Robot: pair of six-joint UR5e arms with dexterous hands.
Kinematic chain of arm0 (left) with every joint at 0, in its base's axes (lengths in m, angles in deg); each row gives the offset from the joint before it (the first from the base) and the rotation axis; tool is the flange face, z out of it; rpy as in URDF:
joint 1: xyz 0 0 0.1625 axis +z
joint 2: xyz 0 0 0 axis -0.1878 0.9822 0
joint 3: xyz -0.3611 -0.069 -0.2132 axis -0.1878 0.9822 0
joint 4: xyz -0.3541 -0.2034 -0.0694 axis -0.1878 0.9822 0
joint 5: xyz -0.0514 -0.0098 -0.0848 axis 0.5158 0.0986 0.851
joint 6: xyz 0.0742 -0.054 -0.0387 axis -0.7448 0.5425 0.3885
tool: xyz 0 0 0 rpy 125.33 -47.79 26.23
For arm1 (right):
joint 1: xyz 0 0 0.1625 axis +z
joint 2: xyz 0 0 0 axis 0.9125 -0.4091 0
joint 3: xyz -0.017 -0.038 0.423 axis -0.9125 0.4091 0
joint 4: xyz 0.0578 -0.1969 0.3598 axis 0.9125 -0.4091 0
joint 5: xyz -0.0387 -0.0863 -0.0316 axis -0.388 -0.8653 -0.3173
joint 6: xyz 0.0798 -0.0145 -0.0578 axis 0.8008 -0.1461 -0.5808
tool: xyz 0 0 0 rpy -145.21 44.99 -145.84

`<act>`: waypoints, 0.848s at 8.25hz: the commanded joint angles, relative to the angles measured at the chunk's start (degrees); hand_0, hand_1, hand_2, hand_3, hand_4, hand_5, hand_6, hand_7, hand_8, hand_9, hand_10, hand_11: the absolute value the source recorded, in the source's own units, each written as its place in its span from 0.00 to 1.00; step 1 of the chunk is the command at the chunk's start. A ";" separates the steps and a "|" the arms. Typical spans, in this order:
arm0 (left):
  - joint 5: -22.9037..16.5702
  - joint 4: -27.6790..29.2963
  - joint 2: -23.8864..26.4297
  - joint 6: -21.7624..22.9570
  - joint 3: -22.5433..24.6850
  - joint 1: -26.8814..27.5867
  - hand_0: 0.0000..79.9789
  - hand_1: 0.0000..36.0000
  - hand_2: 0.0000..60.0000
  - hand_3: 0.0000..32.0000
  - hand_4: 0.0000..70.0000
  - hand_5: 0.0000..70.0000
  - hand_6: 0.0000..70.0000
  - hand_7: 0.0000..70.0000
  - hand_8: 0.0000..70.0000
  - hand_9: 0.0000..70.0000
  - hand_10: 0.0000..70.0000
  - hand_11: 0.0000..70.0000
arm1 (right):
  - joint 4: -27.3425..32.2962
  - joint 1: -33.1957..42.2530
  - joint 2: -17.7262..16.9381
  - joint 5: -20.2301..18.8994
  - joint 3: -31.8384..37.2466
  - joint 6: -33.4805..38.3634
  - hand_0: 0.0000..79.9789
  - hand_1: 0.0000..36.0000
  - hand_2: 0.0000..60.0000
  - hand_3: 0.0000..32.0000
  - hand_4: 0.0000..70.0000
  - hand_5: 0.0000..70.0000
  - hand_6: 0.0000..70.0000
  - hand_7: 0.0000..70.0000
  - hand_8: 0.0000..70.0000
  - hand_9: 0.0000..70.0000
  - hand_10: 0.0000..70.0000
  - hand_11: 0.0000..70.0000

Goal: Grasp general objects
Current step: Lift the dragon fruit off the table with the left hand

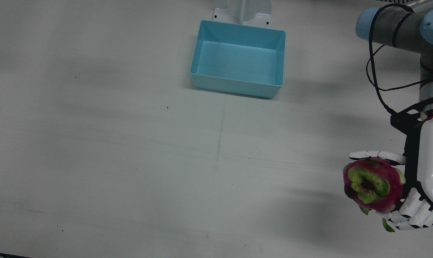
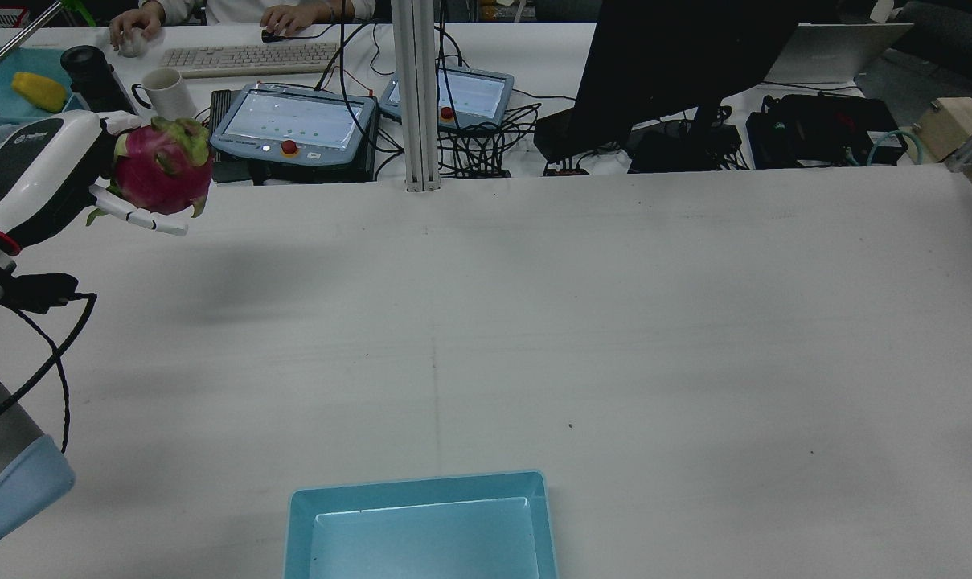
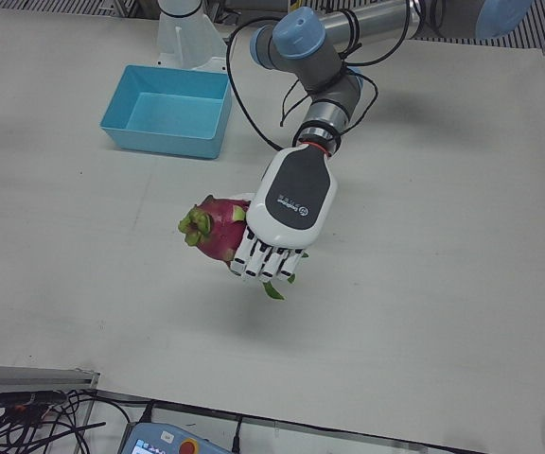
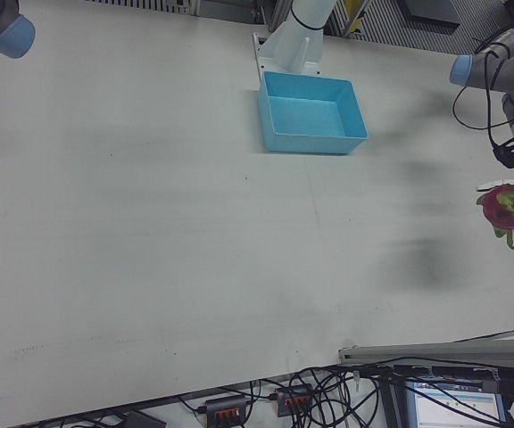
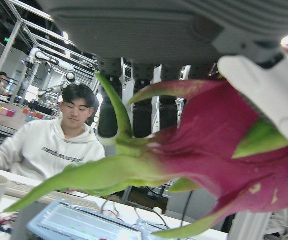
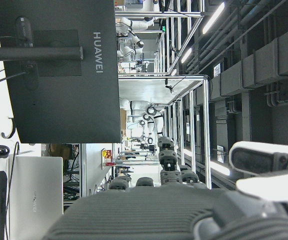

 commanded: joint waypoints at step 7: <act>-18.06 14.00 0.39 11.05 9.69 11.70 0.57 0.74 1.00 0.00 0.50 1.00 0.69 0.95 0.67 0.92 0.61 0.87 | 0.00 0.00 0.00 0.00 0.00 0.00 0.00 0.00 0.00 0.00 0.00 0.00 0.00 0.00 0.00 0.00 0.00 0.00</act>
